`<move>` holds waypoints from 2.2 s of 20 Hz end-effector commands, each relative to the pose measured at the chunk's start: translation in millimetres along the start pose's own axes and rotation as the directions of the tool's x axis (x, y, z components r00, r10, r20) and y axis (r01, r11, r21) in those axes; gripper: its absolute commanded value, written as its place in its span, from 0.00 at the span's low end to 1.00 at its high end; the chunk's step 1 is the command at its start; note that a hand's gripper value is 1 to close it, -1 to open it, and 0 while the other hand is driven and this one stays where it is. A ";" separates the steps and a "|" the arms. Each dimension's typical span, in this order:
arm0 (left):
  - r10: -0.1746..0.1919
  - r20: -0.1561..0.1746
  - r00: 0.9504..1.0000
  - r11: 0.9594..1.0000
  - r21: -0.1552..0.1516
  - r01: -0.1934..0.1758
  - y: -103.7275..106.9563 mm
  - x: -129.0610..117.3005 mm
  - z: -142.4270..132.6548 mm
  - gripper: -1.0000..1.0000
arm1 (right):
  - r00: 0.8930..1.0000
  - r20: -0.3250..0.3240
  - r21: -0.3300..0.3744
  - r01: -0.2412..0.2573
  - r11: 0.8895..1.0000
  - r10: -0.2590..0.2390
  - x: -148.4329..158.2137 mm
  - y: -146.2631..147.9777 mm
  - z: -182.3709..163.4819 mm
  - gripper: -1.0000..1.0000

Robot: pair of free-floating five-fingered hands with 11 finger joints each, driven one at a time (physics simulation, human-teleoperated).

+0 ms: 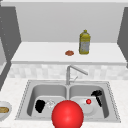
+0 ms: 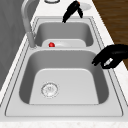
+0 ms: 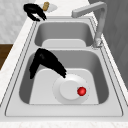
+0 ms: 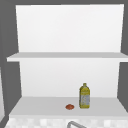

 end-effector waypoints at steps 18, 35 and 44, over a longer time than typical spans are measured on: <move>0.000 0.000 1.000 1.000 0.000 0.000 0.0 0.0 0.0 0.50 | 0.998 -0.028 -0.005 0.050 0.999 -0.050 48.9 11.7 -103.4 0.00; 0.000 0.000 1.000 1.000 0.000 0.000 0.0 0.0 0.0 0.50 | 0.999 -0.010 -0.026 0.042 0.999 -0.043 50.7 38.1 -165.8 0.00; 0.000 0.000 1.000 1.000 0.000 0.000 0.0 0.0 0.0 0.50 | 0.999 -0.002 -0.018 0.051 0.999 -0.051 45.6 51.8 -210.7 0.00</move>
